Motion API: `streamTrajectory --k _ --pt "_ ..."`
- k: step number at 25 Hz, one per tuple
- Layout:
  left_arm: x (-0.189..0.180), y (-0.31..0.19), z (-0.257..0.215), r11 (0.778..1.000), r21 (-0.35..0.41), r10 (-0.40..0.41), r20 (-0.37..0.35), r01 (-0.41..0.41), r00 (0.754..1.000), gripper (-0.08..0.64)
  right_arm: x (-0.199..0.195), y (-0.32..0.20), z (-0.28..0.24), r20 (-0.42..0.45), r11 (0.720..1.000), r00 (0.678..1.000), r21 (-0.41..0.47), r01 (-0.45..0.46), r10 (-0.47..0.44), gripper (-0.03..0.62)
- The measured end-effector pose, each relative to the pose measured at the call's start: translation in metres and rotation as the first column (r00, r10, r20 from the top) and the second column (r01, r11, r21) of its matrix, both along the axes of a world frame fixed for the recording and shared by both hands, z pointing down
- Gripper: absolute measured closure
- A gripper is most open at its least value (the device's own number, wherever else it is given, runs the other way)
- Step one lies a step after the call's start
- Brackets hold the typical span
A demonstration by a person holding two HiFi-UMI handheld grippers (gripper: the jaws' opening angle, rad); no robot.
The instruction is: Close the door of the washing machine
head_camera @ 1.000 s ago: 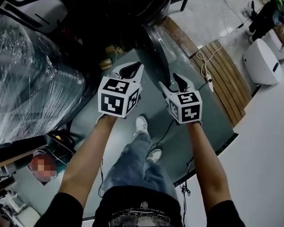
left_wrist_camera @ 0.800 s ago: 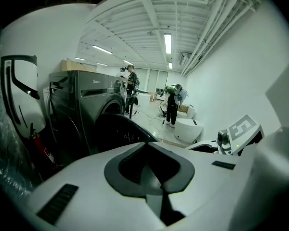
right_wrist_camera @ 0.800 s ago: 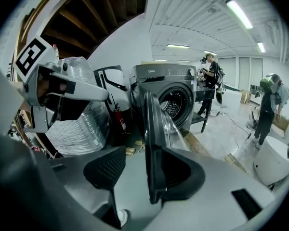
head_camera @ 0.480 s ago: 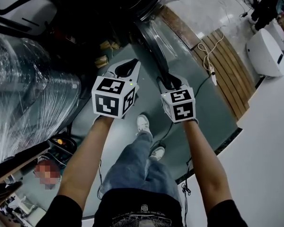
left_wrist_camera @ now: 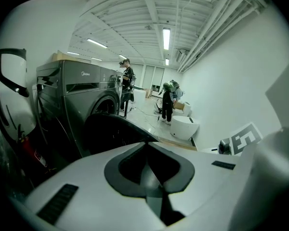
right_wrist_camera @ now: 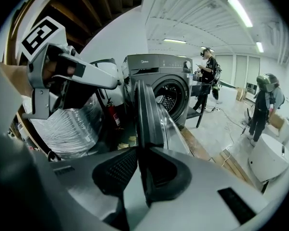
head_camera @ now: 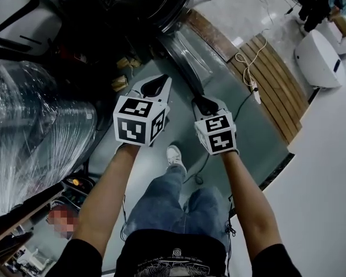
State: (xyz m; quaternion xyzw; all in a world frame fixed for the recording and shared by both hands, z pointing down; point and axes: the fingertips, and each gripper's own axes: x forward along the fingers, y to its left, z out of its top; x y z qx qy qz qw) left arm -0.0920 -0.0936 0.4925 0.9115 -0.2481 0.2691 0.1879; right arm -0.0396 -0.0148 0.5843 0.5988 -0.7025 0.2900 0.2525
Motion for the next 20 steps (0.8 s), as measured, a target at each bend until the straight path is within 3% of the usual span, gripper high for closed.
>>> streamTrajectory --k 12,20 --pt "0.052 -0.005 -0.006 0.999 0.006 0.036 -0.033 -0.036 0.999 0.526 0.062 -0.011 0.003 -0.072 0.998 0.996 -0.025 0.052 -0.054 0.509" --pt "0.090 -0.021 -0.004 0.999 0.012 -0.037 -0.029 0.038 0.999 0.526 0.112 -0.030 0.003 -0.084 0.990 0.986 -0.009 0.141 -0.142 0.505"
